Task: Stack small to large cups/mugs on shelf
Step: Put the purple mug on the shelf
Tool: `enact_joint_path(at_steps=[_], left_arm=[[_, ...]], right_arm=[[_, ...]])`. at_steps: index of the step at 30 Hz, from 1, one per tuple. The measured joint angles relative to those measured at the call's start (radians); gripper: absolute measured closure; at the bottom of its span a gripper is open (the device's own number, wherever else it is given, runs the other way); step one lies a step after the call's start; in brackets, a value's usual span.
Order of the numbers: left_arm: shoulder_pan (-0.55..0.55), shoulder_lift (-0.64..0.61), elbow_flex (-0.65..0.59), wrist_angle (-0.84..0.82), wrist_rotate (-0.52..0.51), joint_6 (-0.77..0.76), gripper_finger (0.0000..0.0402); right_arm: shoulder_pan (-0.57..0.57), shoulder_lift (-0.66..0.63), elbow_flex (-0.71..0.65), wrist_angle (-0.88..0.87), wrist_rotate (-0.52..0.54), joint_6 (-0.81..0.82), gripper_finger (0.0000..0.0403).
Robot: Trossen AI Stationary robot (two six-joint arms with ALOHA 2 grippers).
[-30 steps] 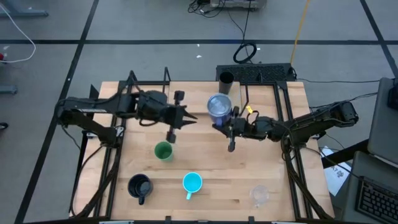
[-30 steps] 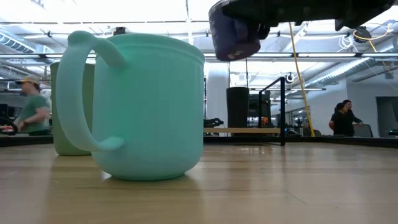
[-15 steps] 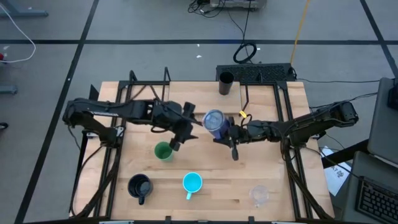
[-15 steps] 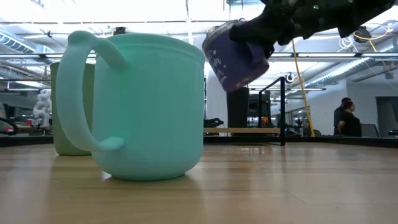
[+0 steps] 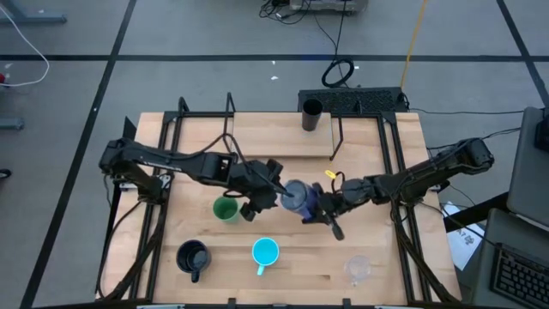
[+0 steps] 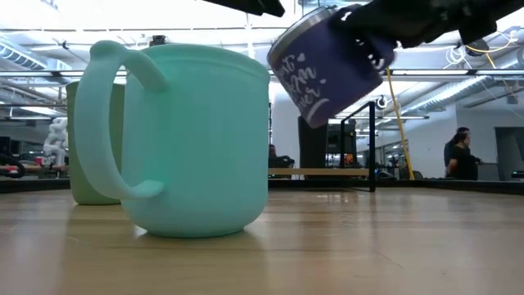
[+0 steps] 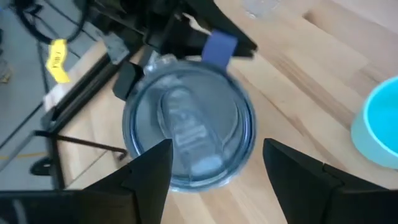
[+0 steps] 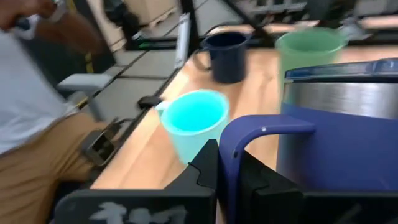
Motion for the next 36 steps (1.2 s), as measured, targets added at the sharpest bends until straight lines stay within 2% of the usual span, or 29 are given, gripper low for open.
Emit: enact_joint_path(at_steps=[6, 11, 15, 21, 24, 30, 33, 36], left_arm=[[-0.009, -0.002, 0.000, 0.010, -0.006, -0.022, 0.0150], [-0.003, 0.012, 0.000, 0.013, 0.023, -0.080, 0.0145], [-0.011, 0.052, -0.016, 0.029, 0.007, -0.096, 0.0113], [-0.010, 0.081, -0.016, 0.057, -0.043, -0.159, 0.0043], [-0.015, 0.066, -0.017, 0.041, -0.090, -0.209, 0.0030], [-0.038, -0.054, -0.016, -0.057, -0.214, -0.334, 0.0051], [-0.049, -0.122, -0.018, -0.111, -0.270, -0.412, 0.0075], [-0.057, -0.201, -0.072, -0.128, -0.319, -0.464, 0.0099]], right_arm=[[0.009, 0.000, 0.000, -0.016, -0.137, 0.007, 0.0400], [0.008, 0.000, 0.000, -0.076, -0.159, 0.011, 0.0400], [0.008, 0.000, 0.000, -0.084, -0.155, 0.006, 0.0400], [0.008, 0.000, 0.000, -0.079, -0.123, 0.003, 0.0401], [0.005, 0.000, 0.000, -0.083, -0.105, -0.009, 0.0401], [-0.016, 0.003, 0.000, -0.031, 0.028, -0.037, 0.0401], [-0.029, 0.019, 0.000, 0.067, 0.081, -0.070, 0.0401], [-0.049, 0.065, 0.001, 0.242, 0.087, -0.130, 0.0401]])
